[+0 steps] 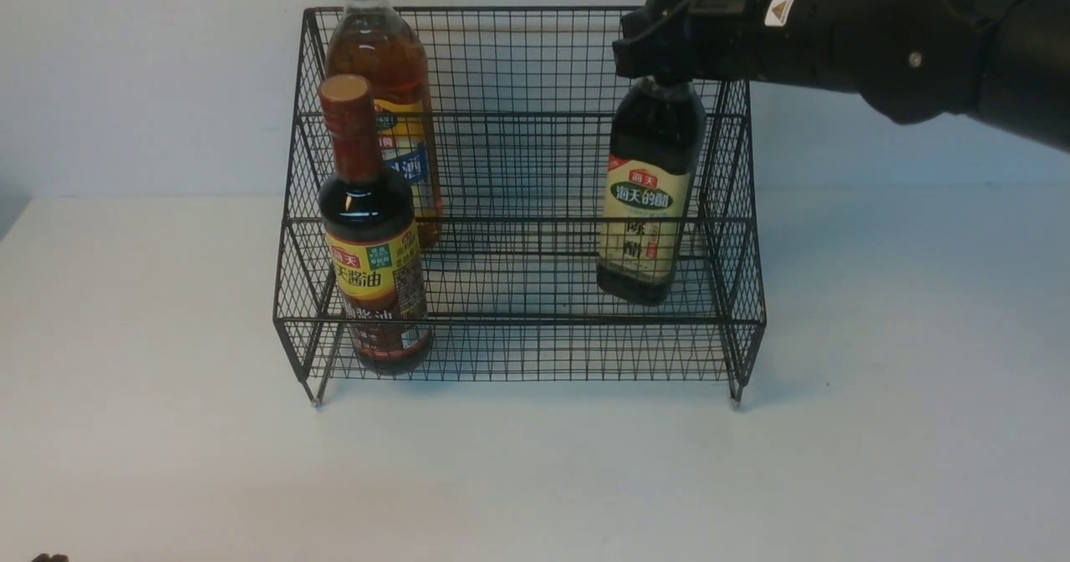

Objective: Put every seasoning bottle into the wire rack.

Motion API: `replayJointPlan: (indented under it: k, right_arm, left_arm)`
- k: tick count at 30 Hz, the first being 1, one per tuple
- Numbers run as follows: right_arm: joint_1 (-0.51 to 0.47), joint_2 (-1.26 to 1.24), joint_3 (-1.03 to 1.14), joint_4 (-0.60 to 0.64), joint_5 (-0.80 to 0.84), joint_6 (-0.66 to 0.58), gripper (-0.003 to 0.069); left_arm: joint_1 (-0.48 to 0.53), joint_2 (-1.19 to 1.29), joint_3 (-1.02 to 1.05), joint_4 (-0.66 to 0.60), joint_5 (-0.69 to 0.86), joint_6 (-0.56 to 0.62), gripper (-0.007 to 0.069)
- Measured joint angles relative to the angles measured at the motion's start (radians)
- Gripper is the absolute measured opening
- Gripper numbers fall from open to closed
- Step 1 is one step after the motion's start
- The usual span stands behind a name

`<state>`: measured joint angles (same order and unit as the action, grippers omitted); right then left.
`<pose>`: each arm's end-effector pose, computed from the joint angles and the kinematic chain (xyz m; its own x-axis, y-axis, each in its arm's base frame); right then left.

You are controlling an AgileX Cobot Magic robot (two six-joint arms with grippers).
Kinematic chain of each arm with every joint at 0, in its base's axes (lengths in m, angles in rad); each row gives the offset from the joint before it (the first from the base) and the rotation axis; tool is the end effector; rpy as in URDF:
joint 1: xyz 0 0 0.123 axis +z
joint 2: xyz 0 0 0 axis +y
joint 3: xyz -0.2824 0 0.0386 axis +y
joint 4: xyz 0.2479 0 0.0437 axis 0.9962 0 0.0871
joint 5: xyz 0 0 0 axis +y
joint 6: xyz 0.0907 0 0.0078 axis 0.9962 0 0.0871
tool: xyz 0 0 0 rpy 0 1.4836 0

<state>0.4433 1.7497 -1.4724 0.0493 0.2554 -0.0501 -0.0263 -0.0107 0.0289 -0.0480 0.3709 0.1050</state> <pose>0.3796 0.1815 0.3289 -0.3880 -0.1869 -0.9025 -0.4400 0.8980 0.0032 0.0527 -0.0030 0.1706 -0.2937 0.0680 -0.9535 0.0607 0.9968 0.0524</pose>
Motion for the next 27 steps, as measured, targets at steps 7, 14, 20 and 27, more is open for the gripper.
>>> replayJointPlan:
  k: [7, 14, 20, 27]
  right_arm:
    - [0.015, 0.0, 0.0, -0.001, -0.004, -0.008, 0.0351]
    - [0.02, -0.006, 0.002, 0.017, 0.0, -0.027, 0.0524]
    - [0.021, -0.04, 0.002, 0.018, 0.0, -0.028, 0.0553]
    - [0.021, -0.126, 0.002, 0.003, 0.032, -0.028, 0.0553]
  left_arm:
    - [0.0, 0.0, 0.0, 0.0, 0.0, 0.0, -0.0005]
    - [0.0, 0.0, 0.0, 0.0, 0.0, 0.0, -0.0005]
    - [0.0, 0.0, 0.0, 0.0, 0.0, 0.0, -0.0005]
    - [0.0, 0.0, 0.0, 0.0, 0.0, 0.0, -0.0005]
